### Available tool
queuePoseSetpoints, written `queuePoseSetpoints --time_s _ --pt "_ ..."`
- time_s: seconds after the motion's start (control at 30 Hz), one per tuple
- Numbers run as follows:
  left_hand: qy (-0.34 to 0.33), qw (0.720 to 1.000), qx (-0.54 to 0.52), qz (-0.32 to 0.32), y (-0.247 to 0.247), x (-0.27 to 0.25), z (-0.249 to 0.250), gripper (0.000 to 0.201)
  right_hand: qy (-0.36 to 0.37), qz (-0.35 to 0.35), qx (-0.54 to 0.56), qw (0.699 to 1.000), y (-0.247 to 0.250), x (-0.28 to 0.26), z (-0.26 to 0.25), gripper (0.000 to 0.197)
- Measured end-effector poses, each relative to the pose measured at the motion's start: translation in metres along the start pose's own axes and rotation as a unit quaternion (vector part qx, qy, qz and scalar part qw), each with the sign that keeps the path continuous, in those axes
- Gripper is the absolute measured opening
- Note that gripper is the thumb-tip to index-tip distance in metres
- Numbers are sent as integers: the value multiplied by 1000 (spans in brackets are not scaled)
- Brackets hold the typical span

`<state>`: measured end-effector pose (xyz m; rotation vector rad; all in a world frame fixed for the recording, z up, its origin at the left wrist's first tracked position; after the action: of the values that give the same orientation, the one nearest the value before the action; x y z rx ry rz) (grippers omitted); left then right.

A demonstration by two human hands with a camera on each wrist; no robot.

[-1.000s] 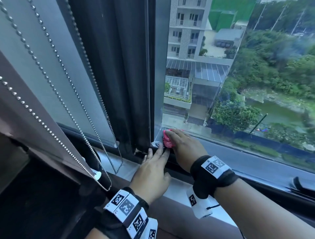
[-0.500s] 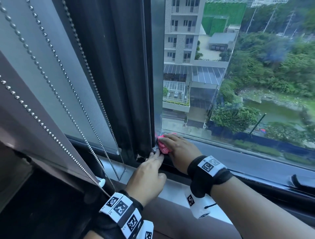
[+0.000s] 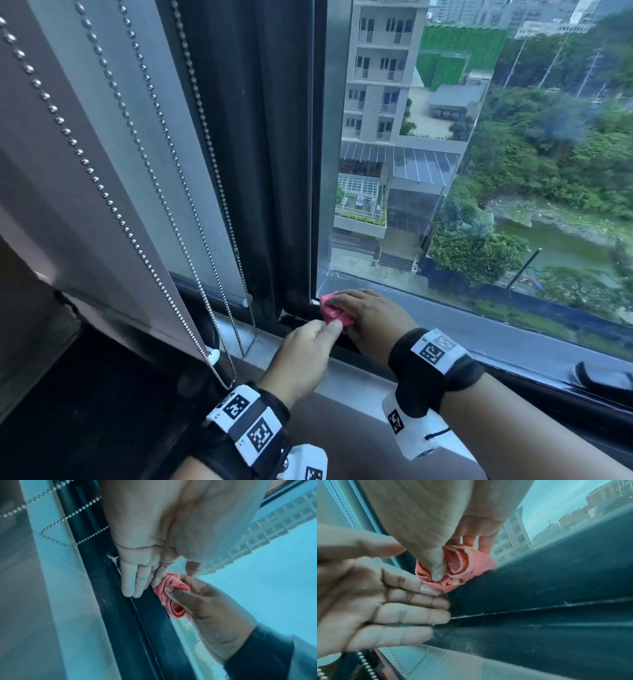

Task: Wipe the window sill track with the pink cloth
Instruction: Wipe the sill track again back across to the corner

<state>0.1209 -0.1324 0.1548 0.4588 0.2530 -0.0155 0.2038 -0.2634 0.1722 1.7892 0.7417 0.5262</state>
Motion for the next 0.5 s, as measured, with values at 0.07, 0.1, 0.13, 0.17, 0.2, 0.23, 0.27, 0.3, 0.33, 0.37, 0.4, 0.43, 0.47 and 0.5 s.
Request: queuePoseSetpoints --time_s 0.07,0.1,0.13,0.17,0.2,0.23,0.27,0.3,0.33,0.37,0.4,0.43,0.47,0.5 --pt "14 996 -91 1 -6 1 -8 65 -4 11 50 999 4 -13 -4 38" --pt "14 993 -115 7 -9 1 -9 65 -5 16 79 997 4 -20 -5 40" --pt "15 991 -131 10 -13 0 -10 61 -5 22 114 993 7 -31 -8 43" --pt "16 989 -146 18 -16 -2 -8 54 -13 19 163 986 8 -41 -8 47" --pt "16 987 -161 25 -18 -5 -2 47 -24 14 234 972 10 -51 -8 48" --pt "15 986 -165 29 -20 -7 1 39 -43 9 322 946 12 -61 -7 45" --pt "12 986 -164 31 -21 -10 6 32 -57 3 410 910 13 -68 -6 41" --pt "6 987 -160 34 -23 -12 10 26 -66 1 479 875 15 -75 -4 38" --pt "1 988 -150 37 -25 -14 13 22 -68 6 504 861 15 -81 0 40" --pt "-5 990 -139 37 -27 -14 16 22 -71 13 496 866 15 -86 5 46" --pt "-12 991 -127 33 -31 -17 21 25 -74 22 468 880 16 -92 12 49" --pt "-18 992 -119 28 -34 -18 26 29 -85 30 439 894 17 -96 18 46" --pt "-19 993 -112 23 -37 -20 29 33 -95 38 428 898 20 -101 24 39" --pt "-17 994 -111 20 -39 -22 33 35 -104 41 432 895 21 -106 32 34"
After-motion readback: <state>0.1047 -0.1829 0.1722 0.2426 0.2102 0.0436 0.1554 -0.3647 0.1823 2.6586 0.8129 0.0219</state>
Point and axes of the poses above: each hand's wrist, its own x-axis towards the middle knuckle, its own y-axis out of the back of the hand, z = x × y, the point moved 3 cm from there along x, towards the middle knuckle, and after that the axes turned 6 degrees about -z, right-handed, at the moved point
